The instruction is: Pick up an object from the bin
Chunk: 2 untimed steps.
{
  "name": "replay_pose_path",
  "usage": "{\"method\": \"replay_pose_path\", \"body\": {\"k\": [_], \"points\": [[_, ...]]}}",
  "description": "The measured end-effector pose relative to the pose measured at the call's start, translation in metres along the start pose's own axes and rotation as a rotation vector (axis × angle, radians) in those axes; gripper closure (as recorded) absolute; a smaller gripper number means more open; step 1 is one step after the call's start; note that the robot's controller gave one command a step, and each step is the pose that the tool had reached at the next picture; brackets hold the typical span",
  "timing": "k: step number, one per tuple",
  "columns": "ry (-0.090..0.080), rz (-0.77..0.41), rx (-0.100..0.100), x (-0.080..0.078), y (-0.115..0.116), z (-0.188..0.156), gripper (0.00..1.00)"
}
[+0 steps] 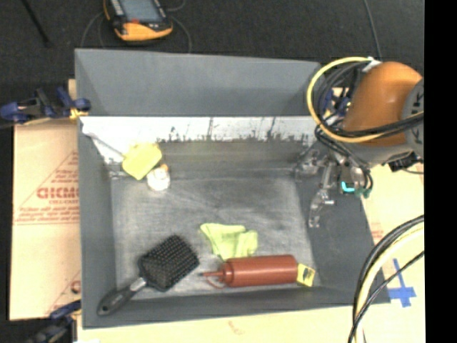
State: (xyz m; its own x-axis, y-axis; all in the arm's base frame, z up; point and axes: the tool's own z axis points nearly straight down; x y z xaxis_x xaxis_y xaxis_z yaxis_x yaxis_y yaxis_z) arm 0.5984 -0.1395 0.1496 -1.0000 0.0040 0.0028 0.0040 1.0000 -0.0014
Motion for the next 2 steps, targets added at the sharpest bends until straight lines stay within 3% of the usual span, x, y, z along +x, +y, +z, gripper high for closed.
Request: {"method": "replay_pose_path", "body": {"k": [1,2], "points": [[-0.008,-0.003,0.001,-0.002,0.0,-0.004,0.0],[-0.011,-0.068,0.002,0.027,0.05,0.058,0.0]]}}
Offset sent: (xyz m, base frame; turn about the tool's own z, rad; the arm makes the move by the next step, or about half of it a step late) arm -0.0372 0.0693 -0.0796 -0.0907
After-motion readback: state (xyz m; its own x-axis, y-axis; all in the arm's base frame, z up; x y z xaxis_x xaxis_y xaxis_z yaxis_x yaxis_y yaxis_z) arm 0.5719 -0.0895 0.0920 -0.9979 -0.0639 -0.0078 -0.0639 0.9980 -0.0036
